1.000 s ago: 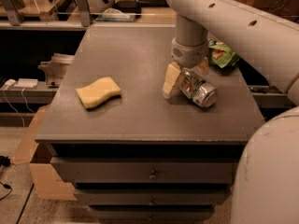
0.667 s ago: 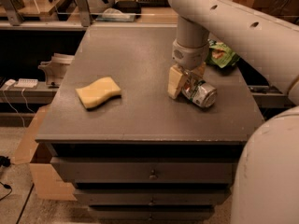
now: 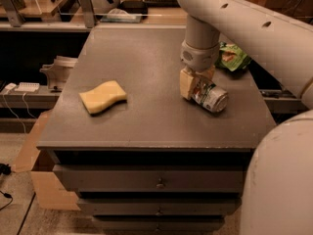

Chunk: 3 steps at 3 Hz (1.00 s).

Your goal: Place 7up can upright

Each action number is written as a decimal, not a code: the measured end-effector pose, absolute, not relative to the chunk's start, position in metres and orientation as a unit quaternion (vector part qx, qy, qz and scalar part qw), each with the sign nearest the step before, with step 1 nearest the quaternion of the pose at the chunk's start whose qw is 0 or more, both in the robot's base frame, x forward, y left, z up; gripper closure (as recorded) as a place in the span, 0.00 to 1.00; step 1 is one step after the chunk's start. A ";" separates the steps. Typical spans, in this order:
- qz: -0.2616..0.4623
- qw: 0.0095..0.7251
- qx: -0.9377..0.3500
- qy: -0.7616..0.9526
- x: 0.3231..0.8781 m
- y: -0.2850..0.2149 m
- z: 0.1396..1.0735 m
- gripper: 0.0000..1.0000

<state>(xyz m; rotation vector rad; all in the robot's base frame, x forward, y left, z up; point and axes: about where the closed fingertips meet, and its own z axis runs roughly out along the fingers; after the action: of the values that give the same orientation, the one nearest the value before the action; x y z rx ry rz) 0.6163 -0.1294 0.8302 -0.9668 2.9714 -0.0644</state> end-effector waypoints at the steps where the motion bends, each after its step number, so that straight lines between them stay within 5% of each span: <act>1: -0.012 0.047 -0.335 0.941 0.615 -0.123 0.857 1.00; 3: 0.085 0.200 -0.426 0.878 0.605 -0.097 0.930 1.00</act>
Offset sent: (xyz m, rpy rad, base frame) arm -0.0247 0.0284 0.1307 0.2743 -0.3153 0.2846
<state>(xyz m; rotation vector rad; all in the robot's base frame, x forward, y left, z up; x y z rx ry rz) 0.6051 -0.0970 0.9296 -1.1899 2.4543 0.2383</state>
